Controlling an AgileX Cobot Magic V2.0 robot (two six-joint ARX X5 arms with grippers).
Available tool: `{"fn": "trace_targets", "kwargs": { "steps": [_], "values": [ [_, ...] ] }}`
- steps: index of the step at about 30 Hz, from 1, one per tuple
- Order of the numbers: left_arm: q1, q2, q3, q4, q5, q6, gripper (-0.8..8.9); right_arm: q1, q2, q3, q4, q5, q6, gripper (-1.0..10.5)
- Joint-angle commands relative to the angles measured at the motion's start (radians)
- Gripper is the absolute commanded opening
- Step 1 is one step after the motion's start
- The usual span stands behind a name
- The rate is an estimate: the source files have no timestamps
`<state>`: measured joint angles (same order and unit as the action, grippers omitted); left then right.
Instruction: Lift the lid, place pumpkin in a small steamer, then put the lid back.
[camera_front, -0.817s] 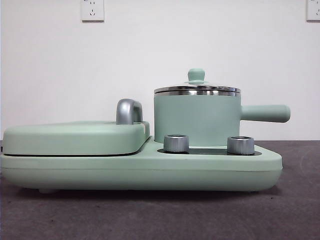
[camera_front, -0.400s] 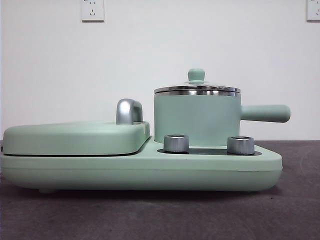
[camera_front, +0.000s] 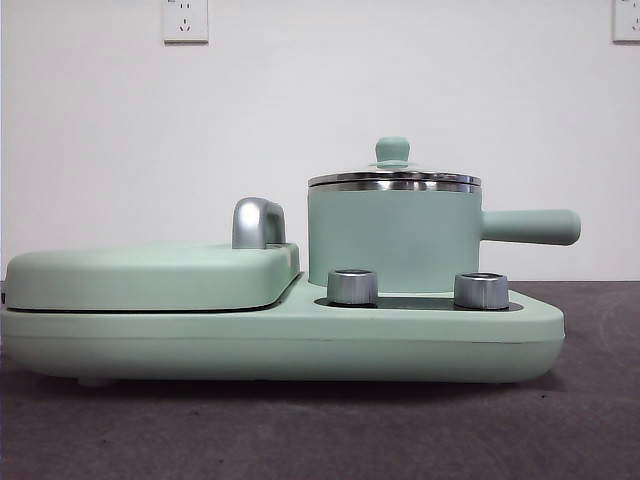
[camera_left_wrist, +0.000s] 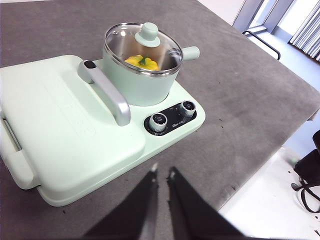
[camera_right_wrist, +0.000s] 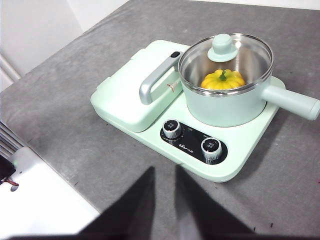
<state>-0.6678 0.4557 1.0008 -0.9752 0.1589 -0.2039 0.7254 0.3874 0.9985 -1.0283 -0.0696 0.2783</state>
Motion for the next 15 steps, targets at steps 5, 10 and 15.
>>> {"fn": "trace_targets", "kwargs": {
  "steps": [5,10,15],
  "values": [
    [-0.005,0.002,0.012,0.011,-0.003,-0.008,0.08,0.007,0.002,0.008,0.011,-0.001,0.002,0.2],
    [-0.005,0.002,0.012,0.011,-0.003,-0.008,0.08,0.007,0.002,0.008,0.011,-0.002,0.002,0.2],
    [0.008,-0.011,-0.002,0.030,-0.003,-0.007,0.08,0.007,0.002,0.008,0.011,-0.002,0.002,0.2]
  ]
}}
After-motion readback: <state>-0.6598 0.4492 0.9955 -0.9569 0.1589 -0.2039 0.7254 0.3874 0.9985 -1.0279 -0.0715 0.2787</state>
